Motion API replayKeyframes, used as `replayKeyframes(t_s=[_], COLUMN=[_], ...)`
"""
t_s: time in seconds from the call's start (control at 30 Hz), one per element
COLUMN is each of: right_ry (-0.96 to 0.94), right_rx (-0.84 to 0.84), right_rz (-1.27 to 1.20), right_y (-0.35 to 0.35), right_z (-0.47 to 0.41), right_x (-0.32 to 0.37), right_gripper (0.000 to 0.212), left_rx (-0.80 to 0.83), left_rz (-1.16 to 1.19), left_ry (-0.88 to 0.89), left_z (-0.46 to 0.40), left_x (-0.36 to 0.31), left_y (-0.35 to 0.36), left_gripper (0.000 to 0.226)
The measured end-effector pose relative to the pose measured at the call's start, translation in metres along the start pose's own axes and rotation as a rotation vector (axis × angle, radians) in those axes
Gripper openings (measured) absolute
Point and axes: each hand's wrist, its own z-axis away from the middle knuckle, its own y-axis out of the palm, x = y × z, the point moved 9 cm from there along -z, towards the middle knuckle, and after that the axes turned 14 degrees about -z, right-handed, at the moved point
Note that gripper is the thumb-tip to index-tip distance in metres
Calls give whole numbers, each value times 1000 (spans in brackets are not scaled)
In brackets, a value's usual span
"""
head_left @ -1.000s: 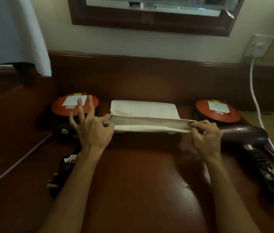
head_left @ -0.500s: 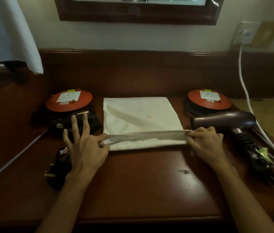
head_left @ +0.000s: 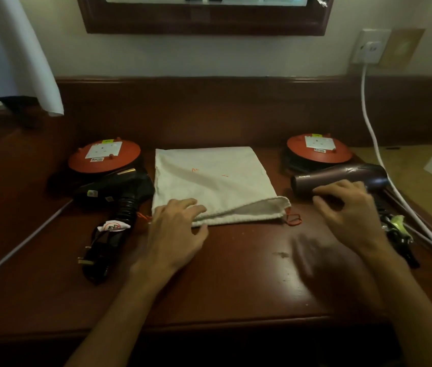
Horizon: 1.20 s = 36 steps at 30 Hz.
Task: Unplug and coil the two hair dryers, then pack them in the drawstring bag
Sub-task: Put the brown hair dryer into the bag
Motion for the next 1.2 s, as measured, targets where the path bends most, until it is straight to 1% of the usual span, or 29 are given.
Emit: replayKeyframes(t_s=[0.03, 0.07, 0.1, 0.17, 0.2, 0.23, 0.27, 0.33, 0.5, 0.57, 0.67, 0.73, 0.8, 0.87, 0.93, 1.0, 1.03, 1.1, 1.2], right_ry=[22, 93, 216, 494, 597, 664, 691, 673, 597, 555, 431, 344, 247, 174, 141, 100, 87, 106, 209], right_rx=[-33, -36, 2, 173, 264, 337, 385, 399, 276, 238, 209, 226, 298, 438, 583, 688, 719, 737, 607], right_rz=[117, 228, 326, 441, 441, 390, 309, 190, 31, -82, -260, -358, -420, -440, -435, -348, -294, -218, -168], right_y=[-16, -28, -38, -44, -43, -40, -35, -30, -35, -39, -43, -46, -46, -37, -18, 8, 21, 39, 51], right_z=[-2, -7, -11, -14, -12, -10, -9, -9, -3, 2, 10, 15, 17, 24, 34, 41, 43, 43, 34], right_x=[-6, -18, -37, -80, -99, -112, -121, -123, -109, -97, -64, -38, -9, 13, 29, 38, 41, 43, 29], right_gripper=[35, 47, 63, 91, 98, 101, 102, 100, 92, 90, 89, 88, 87, 87, 85, 81, 79, 74, 73], left_rx=[25, 35, 38, 78, 113, 143, 161, 167, 183, 201, 229, 266, 308, 333, 322, 290, 271, 251, 219], left_rz=[40, 55, 59, 67, 59, 39, 18, 34, 278, 337, 364, 370, 358, 319, 305, 343, 364, 360, 299], left_ry=[34, 66, 94, 130, 140, 145, 145, 133, 47, 62, 82, 82, 89, 125, 173, 210, 236, 286, 388], left_z=[-6, -14, -23, -42, -50, -58, -65, -78, -109, -123, -139, -148, -153, -157, -157, -156, -156, -153, -145], left_x=[-17, -33, -48, -74, -84, -91, -96, -99, -89, -85, -83, -83, -87, -94, -101, -108, -111, -115, -121], left_y=[2, 5, 9, 21, 28, 37, 42, 48, 43, 37, 27, 25, 23, 20, 13, 3, -2, -9, -16], left_gripper=[35, 36, 38, 42, 40, 34, 27, 20, 19, 17, 15, 12, 10, 14, 15, 4, 2, 6, 7])
